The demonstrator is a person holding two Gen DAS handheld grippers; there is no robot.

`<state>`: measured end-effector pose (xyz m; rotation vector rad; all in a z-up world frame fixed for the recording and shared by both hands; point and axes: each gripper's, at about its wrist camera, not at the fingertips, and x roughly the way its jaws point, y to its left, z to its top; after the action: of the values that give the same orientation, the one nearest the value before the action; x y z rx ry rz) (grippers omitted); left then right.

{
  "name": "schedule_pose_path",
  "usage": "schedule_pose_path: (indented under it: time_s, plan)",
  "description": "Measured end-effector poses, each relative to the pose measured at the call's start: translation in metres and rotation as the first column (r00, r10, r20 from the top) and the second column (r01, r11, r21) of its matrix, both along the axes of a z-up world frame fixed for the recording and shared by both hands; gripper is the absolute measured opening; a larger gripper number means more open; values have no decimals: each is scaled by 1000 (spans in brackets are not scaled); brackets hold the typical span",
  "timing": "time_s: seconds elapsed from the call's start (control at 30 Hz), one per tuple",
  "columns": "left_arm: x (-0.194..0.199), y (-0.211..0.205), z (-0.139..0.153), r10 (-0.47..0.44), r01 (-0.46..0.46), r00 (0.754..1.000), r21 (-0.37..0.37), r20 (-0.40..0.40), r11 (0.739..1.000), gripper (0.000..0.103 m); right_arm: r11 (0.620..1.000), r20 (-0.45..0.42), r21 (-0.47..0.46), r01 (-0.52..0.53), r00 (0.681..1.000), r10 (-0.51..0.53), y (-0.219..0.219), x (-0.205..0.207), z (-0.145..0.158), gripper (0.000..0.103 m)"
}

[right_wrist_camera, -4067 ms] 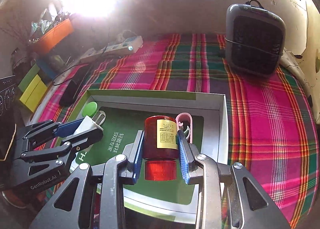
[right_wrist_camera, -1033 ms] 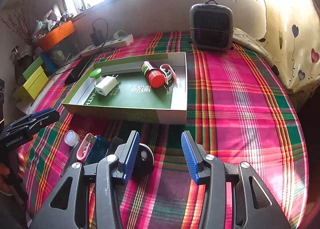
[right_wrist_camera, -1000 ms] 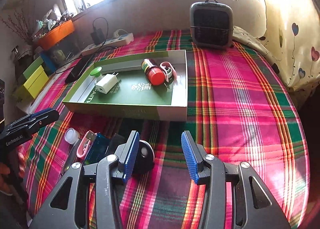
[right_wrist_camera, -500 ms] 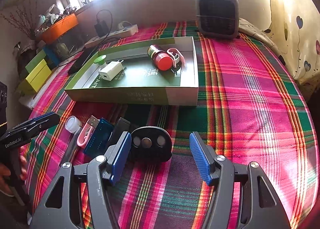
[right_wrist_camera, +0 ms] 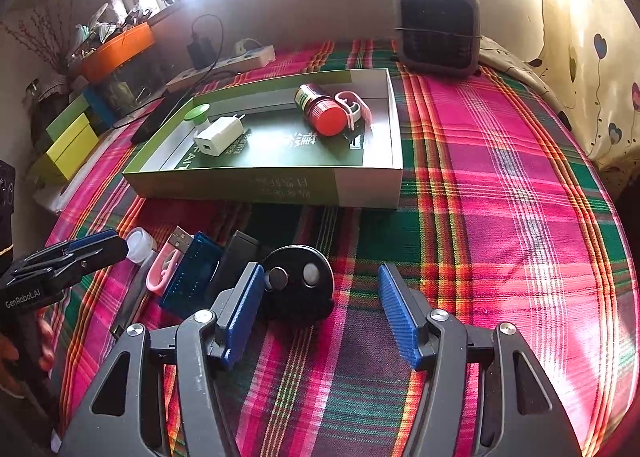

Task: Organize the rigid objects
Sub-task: 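Withdraw both tools from the box toward the loose items on the cloth, then grasp the white round puck with left tool while right tool grasps the black key fob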

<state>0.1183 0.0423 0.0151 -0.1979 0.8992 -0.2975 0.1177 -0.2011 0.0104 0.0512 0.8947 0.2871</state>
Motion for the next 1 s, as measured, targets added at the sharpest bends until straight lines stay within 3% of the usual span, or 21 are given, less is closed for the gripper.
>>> schedule_pose_path:
  time_s: [0.23, 0.3, 0.57, 0.77, 1.0]
  plan:
    - [3, -3, -2, 3, -3, 1000, 12, -8, 1000, 51, 1000, 6, 16, -10, 1000, 10, -2, -1, 0, 39]
    - [4, -5, -3, -1, 1, 1000, 12, -8, 1000, 51, 1000, 8, 26, -5, 1000, 5, -4, -1, 0, 30]
    - [9, -17, -3, -5, 4, 1000, 67, 8, 998, 51, 999, 5, 45, 24, 1000, -24, -12, -2, 0, 30]
    - [9, -26, -3, 0, -7, 999, 171, 41, 985, 51, 998, 1, 56, 26, 1000, -26, -14, -1, -1, 30]
    - [9, -22, -5, 24, -32, 999, 199, 42, 979, 50, 997, -3, 67, 26, 1000, -26, -15, -1, -1, 30]
